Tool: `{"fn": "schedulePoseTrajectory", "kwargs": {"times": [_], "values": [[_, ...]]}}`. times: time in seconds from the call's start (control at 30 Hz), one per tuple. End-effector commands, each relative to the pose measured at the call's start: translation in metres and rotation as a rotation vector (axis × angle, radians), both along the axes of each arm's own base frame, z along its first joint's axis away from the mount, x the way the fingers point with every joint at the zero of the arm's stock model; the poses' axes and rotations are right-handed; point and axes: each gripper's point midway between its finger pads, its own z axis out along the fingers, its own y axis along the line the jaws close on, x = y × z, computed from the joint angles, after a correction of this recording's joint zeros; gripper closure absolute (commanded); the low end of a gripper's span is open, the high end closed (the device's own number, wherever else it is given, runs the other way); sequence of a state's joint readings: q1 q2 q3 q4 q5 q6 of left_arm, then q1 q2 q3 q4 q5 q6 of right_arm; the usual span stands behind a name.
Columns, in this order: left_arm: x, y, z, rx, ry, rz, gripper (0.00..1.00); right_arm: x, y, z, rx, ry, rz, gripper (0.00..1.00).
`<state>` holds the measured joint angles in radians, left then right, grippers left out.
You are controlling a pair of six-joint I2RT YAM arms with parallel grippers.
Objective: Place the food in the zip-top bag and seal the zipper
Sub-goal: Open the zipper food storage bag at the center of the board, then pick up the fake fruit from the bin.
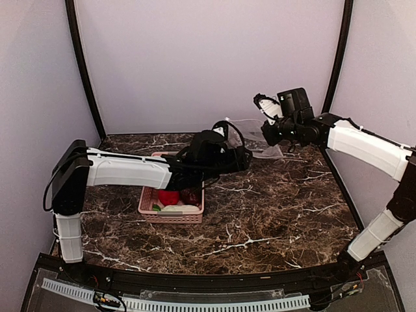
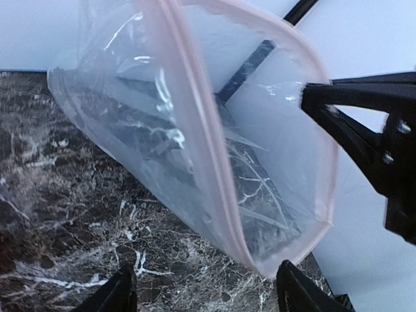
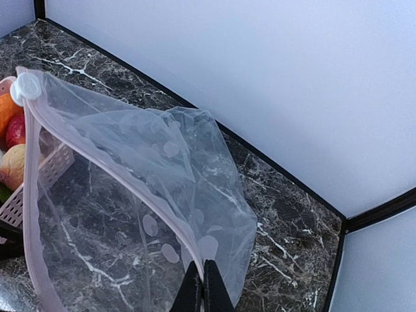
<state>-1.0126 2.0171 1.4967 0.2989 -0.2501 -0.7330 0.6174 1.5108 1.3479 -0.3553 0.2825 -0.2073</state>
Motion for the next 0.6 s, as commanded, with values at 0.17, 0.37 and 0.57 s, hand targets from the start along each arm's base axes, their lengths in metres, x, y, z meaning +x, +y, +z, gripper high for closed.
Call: {"fn": "schedulePoseTrajectory", "kwargs": {"times": [0.17, 0.37, 0.57], "values": [[-0.035, 0.086, 0.075, 0.202, -0.235, -0.055, 0.20, 0.066, -0.071, 0.065, -0.053, -0.187, -0.157, 1.00], [-0.040, 0.161, 0.035, 0.385, -0.113, 0.011, 0.21, 0.087, -0.135, 0.113, -0.118, -0.329, -0.318, 1.00], [-0.055, 0.209, 0.003, 0.543, -0.028, 0.031, 0.10, 0.066, -0.109, 0.083, -0.001, -0.256, -0.207, 1.00]]}}
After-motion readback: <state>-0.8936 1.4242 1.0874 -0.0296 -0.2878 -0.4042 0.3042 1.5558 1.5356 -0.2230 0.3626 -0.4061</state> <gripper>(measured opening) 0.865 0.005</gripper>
